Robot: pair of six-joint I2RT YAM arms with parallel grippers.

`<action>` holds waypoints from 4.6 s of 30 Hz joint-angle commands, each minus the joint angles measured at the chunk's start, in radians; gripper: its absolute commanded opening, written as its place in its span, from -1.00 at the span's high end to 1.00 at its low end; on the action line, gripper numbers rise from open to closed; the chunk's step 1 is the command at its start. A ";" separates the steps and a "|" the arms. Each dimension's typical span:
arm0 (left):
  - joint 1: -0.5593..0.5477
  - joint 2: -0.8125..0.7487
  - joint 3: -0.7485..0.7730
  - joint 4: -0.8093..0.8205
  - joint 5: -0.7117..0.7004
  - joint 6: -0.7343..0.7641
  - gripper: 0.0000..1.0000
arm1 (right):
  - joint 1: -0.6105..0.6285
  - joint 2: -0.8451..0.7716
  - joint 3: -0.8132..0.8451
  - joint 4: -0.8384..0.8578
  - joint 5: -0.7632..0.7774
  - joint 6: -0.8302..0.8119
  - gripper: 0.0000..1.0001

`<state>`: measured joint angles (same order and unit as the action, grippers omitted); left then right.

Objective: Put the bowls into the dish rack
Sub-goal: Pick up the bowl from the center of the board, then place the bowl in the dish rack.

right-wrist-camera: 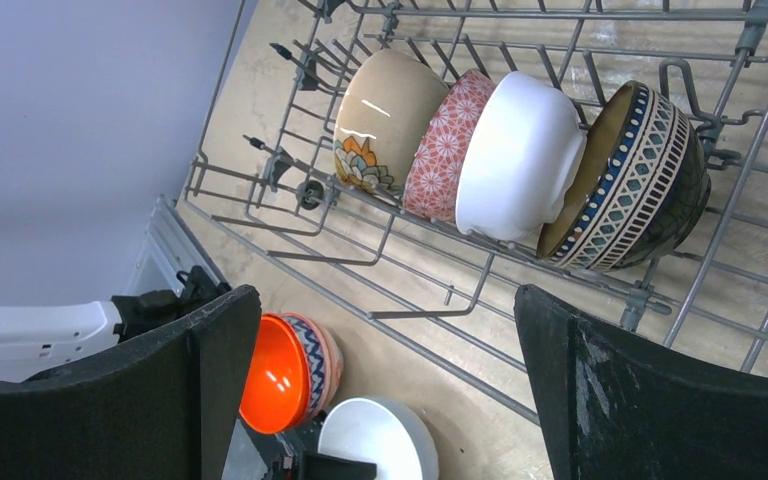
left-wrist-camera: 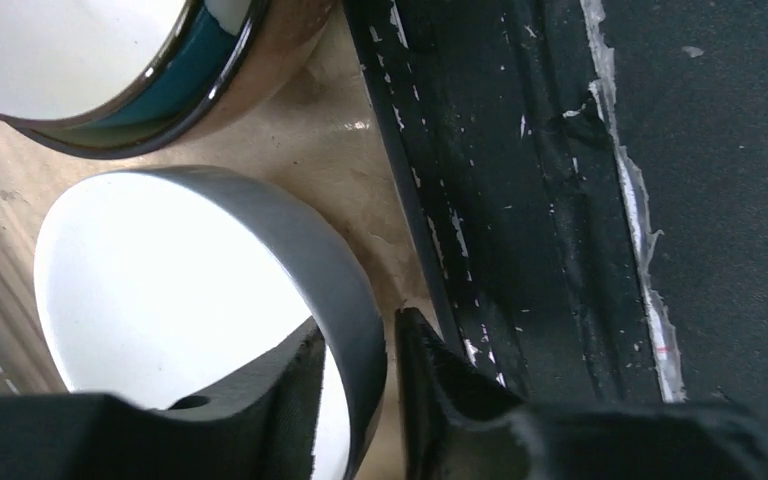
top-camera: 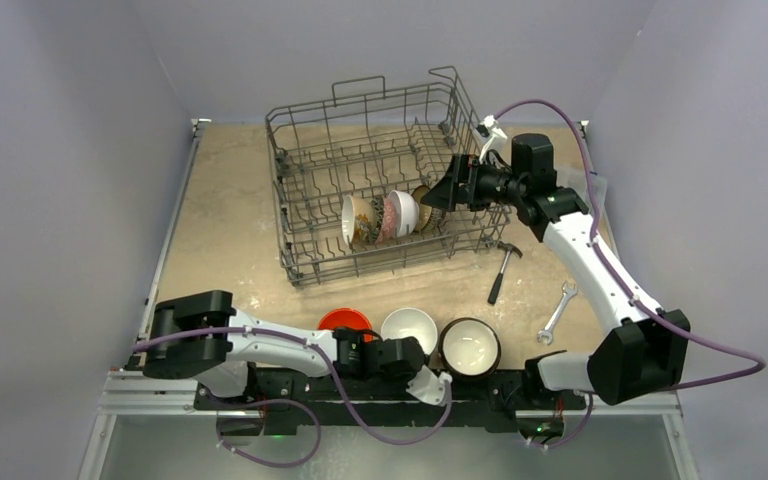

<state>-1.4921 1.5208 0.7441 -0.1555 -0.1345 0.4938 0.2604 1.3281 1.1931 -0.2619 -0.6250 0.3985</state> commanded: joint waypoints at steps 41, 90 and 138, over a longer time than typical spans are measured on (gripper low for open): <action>0.420 -0.523 0.017 0.478 0.436 -0.277 1.00 | -0.008 -0.143 0.099 0.016 0.010 0.083 -0.97; 1.155 -0.572 -0.284 0.979 0.853 -0.426 1.00 | 0.500 0.376 0.398 0.273 0.131 0.272 -0.97; 1.168 -0.606 -0.204 0.731 0.304 -0.584 -0.98 | 0.355 0.258 0.317 0.131 0.297 0.203 1.00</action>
<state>-0.3397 0.9161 0.4652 0.6464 0.3569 -0.0273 0.6098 1.6348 1.4433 -0.1249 -0.3946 0.6518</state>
